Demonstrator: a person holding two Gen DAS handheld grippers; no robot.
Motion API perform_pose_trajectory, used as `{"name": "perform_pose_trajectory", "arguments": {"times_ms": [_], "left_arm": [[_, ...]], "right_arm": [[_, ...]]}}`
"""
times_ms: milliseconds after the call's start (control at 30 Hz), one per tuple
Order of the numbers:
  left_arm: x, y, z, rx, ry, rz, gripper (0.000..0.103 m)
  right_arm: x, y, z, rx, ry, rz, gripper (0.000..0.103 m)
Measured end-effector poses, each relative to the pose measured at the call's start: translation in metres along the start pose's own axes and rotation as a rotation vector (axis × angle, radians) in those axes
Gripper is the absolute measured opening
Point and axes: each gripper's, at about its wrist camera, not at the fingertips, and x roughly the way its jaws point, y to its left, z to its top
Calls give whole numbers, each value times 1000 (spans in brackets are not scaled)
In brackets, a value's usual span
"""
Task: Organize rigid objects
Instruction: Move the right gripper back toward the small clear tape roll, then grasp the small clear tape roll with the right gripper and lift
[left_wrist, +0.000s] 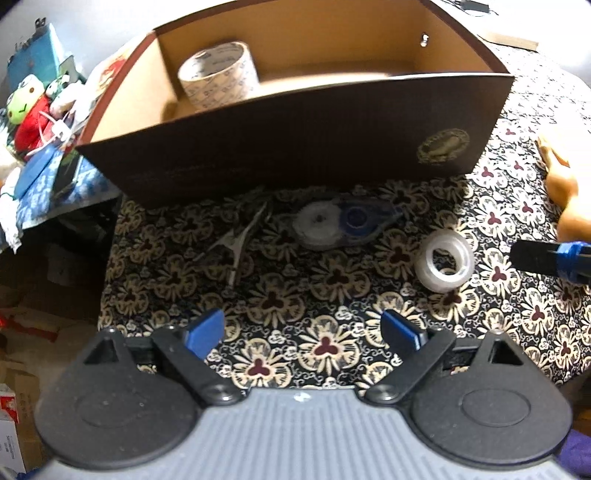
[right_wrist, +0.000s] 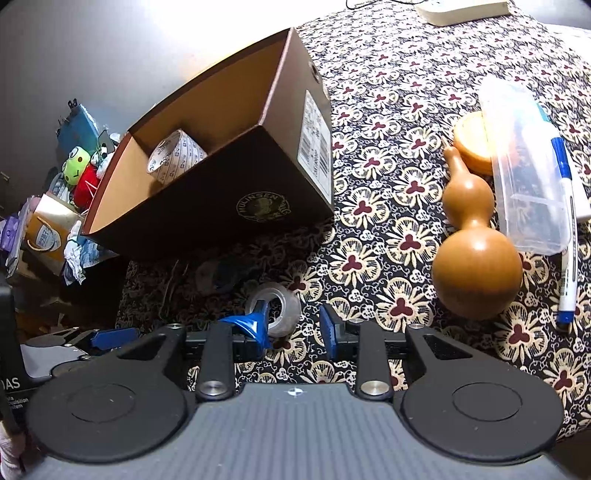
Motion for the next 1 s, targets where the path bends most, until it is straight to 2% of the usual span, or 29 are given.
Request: {"name": "perform_pose_trajectory", "arguments": {"times_ms": [333, 533, 733, 1000], "left_arm": [[0, 12, 4, -6, -10, -52, 97], [-9, 51, -9, -26, -54, -109, 100], [-9, 96, -27, -42, -69, -179, 100], [-8, 106, -30, 23, -140, -327, 100]], "right_arm": [[6, 20, 4, -38, 1, -6, 12], [19, 35, 2, -26, 17, -8, 12], [37, 53, -7, -10, 48, -12, 12], [43, 61, -18, 38, 37, -42, 13]]}}
